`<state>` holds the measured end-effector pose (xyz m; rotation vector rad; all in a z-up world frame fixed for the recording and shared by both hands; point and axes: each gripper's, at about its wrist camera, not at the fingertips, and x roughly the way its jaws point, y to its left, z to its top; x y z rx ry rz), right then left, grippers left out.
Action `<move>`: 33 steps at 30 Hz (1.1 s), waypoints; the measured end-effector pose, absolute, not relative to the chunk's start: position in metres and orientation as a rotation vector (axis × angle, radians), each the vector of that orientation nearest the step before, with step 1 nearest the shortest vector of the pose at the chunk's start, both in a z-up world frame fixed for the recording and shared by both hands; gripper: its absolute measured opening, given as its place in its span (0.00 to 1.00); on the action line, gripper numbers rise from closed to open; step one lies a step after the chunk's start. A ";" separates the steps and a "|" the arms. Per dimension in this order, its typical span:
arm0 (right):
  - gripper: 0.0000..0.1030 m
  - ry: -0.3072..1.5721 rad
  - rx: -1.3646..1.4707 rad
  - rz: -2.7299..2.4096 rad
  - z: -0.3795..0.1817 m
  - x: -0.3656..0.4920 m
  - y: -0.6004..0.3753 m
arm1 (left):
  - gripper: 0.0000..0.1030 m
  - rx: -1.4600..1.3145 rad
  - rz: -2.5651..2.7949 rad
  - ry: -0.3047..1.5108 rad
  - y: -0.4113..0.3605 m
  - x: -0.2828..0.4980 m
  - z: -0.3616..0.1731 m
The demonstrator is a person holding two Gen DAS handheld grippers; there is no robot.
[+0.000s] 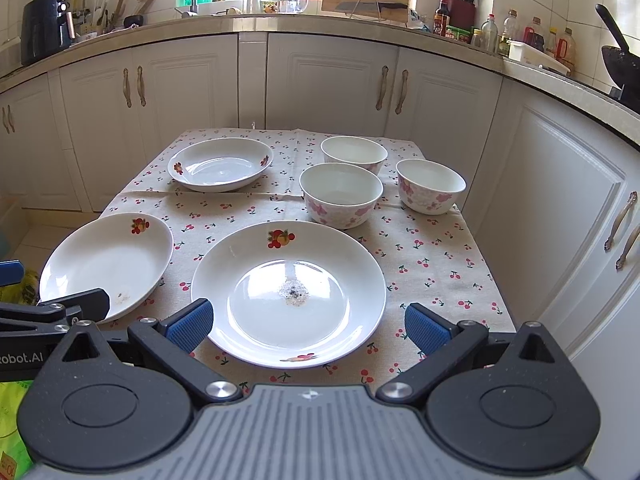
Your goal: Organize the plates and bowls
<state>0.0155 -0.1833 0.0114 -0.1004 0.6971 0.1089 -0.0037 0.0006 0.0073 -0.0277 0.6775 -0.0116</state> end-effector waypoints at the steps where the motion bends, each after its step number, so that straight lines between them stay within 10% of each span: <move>1: 1.00 0.696 -0.101 0.109 0.011 0.016 -0.183 | 0.99 -0.027 -0.012 0.677 0.001 -0.004 0.007; 33: 1.00 0.689 -0.114 0.104 0.015 0.019 -0.184 | 0.99 -0.030 -0.019 0.675 0.000 -0.003 0.009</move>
